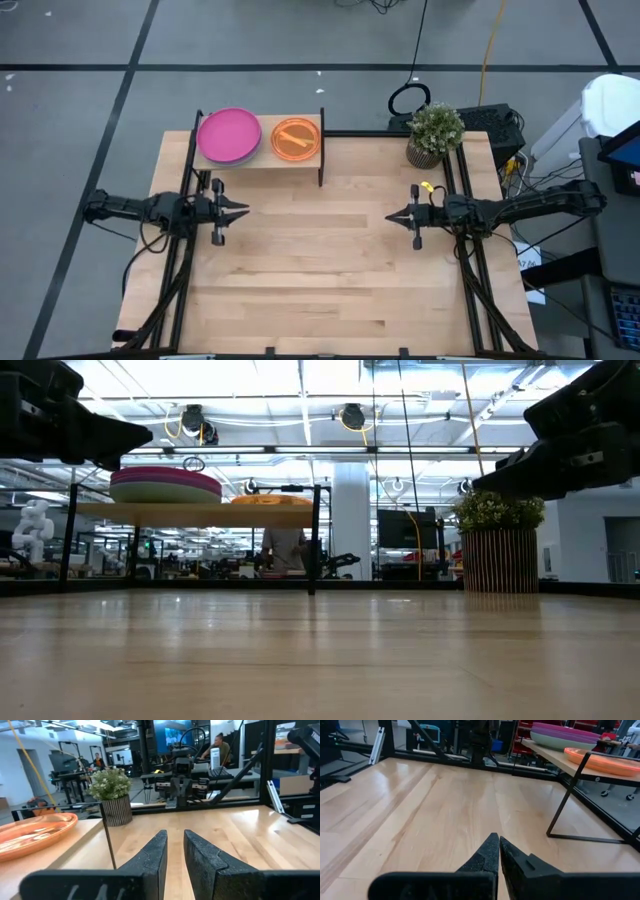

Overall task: Place and stack plates onto a shelf
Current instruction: Return to Home Position

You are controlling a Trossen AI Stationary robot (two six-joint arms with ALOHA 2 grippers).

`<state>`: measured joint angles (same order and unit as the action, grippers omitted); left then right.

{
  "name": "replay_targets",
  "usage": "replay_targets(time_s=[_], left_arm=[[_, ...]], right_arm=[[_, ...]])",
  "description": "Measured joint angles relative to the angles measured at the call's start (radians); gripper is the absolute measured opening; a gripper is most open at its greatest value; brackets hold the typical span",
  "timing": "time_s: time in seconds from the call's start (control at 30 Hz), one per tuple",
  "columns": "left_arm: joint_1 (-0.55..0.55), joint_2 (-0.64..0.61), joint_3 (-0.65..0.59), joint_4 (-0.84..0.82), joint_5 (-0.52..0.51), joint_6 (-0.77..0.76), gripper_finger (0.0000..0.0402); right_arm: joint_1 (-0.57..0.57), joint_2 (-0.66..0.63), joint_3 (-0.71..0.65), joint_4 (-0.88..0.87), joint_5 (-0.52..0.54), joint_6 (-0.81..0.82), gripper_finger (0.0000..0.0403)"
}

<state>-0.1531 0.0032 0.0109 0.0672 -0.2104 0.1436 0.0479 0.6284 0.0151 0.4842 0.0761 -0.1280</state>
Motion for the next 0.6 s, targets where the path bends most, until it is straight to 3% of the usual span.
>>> replay_targets(time_s=[0.23,0.6], left_arm=[[0.026,0.000,0.000,-0.028,0.089,-0.025,0.0069],[0.026,0.000,0.000,-0.031,0.064,-0.041,0.0069]], right_arm=[[0.000,-0.014,0.000,0.013,0.000,0.001,0.0000],[-0.028,-0.027,0.000,-0.012,-0.024,-0.036,0.0000]])
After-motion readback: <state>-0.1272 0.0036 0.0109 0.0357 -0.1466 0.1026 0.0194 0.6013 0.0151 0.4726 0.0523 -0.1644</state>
